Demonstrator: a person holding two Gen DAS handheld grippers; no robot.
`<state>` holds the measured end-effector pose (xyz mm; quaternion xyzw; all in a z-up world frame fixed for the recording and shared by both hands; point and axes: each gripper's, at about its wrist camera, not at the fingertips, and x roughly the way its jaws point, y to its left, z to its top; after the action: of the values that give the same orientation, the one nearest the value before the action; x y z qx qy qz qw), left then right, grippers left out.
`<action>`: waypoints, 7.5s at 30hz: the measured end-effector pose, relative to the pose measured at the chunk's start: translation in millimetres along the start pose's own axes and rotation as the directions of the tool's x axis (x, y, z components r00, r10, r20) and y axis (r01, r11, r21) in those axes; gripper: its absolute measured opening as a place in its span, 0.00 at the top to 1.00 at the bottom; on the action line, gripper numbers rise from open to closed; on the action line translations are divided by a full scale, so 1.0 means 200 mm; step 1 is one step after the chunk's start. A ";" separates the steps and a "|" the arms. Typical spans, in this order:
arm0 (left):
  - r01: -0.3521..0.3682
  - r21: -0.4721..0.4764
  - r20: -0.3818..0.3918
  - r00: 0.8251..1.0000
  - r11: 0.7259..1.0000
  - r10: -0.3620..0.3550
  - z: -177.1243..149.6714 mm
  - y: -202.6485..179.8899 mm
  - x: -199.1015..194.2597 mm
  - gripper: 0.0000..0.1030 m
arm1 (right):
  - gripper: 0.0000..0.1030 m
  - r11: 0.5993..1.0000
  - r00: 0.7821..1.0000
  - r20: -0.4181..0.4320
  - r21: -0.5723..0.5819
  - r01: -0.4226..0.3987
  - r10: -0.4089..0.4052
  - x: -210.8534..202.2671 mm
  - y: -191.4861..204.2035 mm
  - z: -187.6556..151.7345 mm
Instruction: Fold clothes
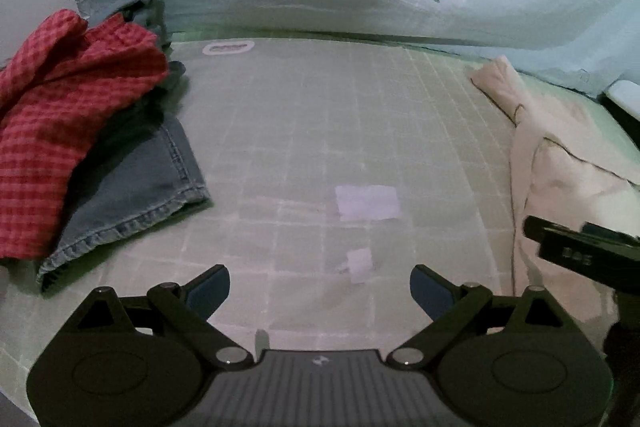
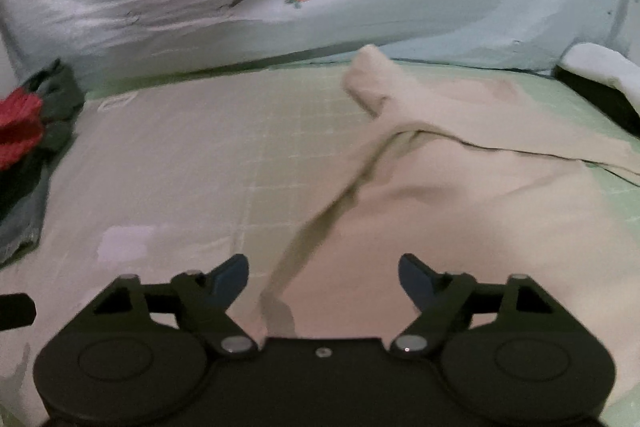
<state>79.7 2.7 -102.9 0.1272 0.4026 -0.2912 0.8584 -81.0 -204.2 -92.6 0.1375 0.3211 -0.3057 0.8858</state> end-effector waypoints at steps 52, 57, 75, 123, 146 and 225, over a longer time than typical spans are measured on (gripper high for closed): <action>0.030 -0.043 -0.019 0.999 0.999 -0.031 0.08 -0.80 0.08 0.06 | 0.59 0.994 0.989 -0.097 -0.017 -0.111 0.109 -0.12 -0.88 0.01; 0.041 -0.058 0.003 0.999 0.997 -0.041 0.18 -0.95 0.15 0.06 | 0.54 0.998 0.998 -0.047 0.035 -0.049 0.051 -0.12 -1.11 0.11; -0.091 -0.015 -0.084 0.992 0.996 0.089 0.36 -1.40 0.59 0.06 | 0.50 0.941 0.979 -0.060 0.269 0.205 -0.196 0.36 -2.07 0.45; 0.167 -0.184 -0.037 0.984 0.969 -0.177 0.79 -1.26 0.79 0.13 | 0.91 0.877 0.927 -0.099 0.302 0.374 -0.362 0.48 -2.33 0.39; 0.193 -0.096 0.021 0.981 0.977 -0.192 1.24 -1.42 1.38 0.87 | 0.79 0.873 0.917 -0.105 0.280 0.399 -0.385 0.53 -2.36 0.40; 0.084 -0.019 -0.222 0.971 0.996 -0.086 0.39 -1.30 0.64 0.35 | 0.73 0.830 0.897 -0.069 0.418 -0.371 0.436 0.63 -1.31 0.37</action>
<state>36.9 -290.7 -146.1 0.1377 0.5029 -0.3097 0.7952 -133.9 -497.3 -132.6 0.4019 0.2872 -0.1574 0.8551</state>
